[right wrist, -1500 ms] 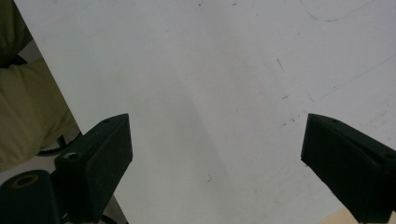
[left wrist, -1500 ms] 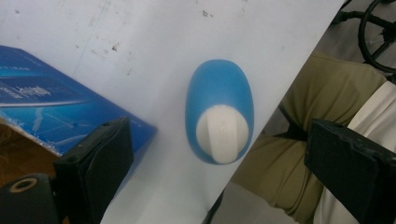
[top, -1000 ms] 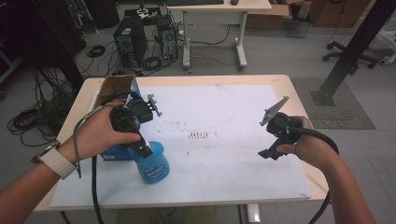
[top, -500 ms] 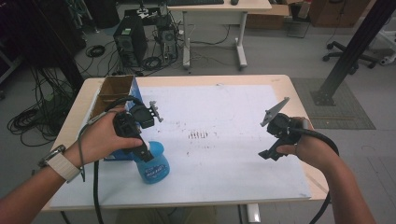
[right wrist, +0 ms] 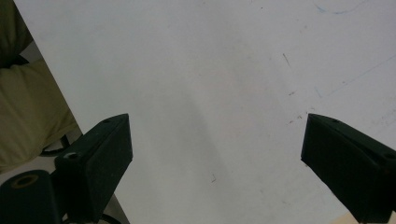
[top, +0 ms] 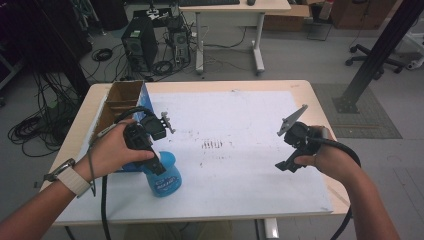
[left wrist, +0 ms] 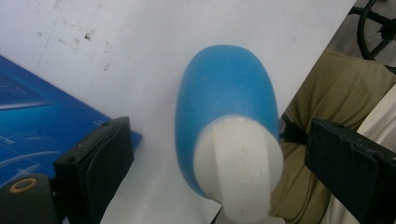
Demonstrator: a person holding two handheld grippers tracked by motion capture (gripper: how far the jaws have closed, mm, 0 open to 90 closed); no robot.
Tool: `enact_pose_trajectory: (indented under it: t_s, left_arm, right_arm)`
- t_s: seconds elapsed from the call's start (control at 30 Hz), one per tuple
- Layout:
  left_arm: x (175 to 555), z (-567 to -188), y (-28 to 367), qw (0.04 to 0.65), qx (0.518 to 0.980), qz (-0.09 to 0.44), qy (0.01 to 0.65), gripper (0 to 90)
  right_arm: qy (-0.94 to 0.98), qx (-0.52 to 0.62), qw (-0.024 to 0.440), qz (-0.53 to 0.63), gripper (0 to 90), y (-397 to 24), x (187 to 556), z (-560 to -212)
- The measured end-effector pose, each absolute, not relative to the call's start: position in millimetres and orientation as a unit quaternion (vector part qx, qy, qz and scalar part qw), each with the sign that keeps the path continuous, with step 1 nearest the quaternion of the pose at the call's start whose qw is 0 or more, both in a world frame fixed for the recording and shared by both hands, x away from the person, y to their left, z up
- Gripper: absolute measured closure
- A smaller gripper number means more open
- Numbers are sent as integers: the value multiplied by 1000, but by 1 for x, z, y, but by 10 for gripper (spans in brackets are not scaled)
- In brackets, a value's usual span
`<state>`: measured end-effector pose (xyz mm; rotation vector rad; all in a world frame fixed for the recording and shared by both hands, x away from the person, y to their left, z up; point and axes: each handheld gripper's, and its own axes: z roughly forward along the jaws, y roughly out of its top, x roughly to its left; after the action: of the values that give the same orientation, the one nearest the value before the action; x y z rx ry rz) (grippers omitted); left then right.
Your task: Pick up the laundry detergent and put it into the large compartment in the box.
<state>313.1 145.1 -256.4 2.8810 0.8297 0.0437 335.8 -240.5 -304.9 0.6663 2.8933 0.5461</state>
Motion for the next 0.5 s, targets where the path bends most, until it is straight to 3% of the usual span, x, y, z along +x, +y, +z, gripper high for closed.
enact_pose_trajectory:
  t_s: [0.5]
  left_arm:
    - [315,-270,141,71,959,12,275,87]
  right_arm:
    - [957,219,58,181,89,-239,336,-307]
